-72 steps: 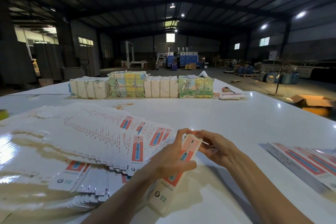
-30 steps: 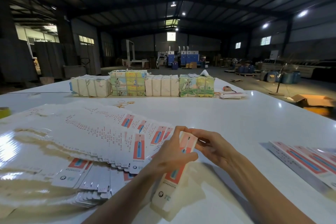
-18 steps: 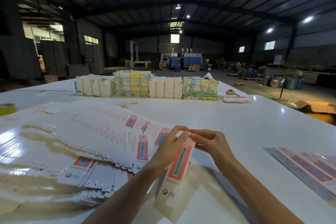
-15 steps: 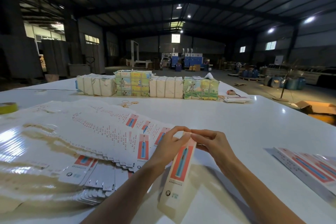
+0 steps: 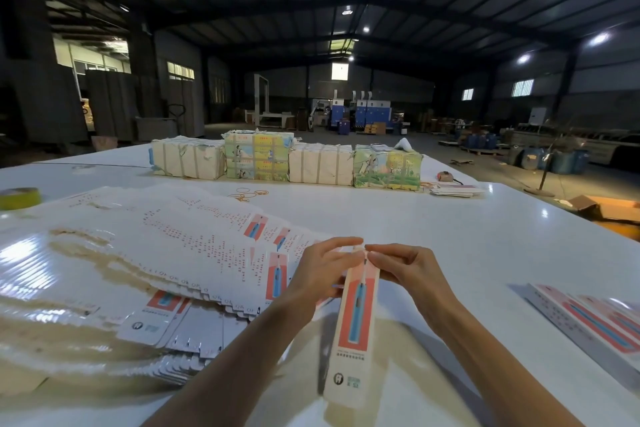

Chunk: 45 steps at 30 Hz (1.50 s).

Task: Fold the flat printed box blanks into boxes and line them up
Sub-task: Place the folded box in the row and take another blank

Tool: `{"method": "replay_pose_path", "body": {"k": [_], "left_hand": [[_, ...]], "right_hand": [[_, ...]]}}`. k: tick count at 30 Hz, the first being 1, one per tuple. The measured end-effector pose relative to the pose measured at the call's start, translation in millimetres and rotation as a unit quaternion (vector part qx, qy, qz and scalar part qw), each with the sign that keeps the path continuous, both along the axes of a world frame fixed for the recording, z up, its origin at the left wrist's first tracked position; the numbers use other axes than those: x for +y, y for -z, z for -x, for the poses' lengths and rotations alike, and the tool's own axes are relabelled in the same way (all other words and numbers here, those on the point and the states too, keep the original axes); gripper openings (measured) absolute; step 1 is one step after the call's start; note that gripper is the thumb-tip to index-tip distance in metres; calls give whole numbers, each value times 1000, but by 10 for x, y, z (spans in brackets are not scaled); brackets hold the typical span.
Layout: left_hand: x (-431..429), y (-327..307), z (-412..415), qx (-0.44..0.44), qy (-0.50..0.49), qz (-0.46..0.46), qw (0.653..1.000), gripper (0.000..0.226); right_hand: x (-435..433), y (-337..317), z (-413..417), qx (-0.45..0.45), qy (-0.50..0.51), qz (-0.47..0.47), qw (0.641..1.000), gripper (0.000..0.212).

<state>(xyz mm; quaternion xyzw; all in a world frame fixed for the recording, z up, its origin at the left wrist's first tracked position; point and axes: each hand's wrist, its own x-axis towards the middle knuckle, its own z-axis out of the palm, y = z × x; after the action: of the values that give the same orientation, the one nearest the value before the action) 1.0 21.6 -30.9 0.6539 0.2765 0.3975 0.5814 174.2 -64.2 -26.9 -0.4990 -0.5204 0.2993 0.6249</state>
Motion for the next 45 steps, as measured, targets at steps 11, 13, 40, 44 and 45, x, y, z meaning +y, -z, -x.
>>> {"method": "replay_pose_path", "body": {"k": [11, 13, 40, 44, 45], "left_hand": [[21, 7, 37, -35, -4, -4, 999, 16], [6, -9, 23, -38, -13, -26, 999, 13], [50, 52, 49, -47, -24, -70, 996, 35], [39, 42, 22, -56, -21, -49, 997, 23], [37, 32, 20, -53, -20, -38, 998, 18]], "right_hand": [[-22, 9, 104, 4, 50, -39, 998, 12], [-34, -2, 102, -1, 48, -41, 998, 12], [-2, 39, 88, 29, 46, -31, 998, 8], [-12, 36, 87, 53, 46, -21, 997, 14], [-8, 39, 87, 53, 51, -21, 997, 11]]}}
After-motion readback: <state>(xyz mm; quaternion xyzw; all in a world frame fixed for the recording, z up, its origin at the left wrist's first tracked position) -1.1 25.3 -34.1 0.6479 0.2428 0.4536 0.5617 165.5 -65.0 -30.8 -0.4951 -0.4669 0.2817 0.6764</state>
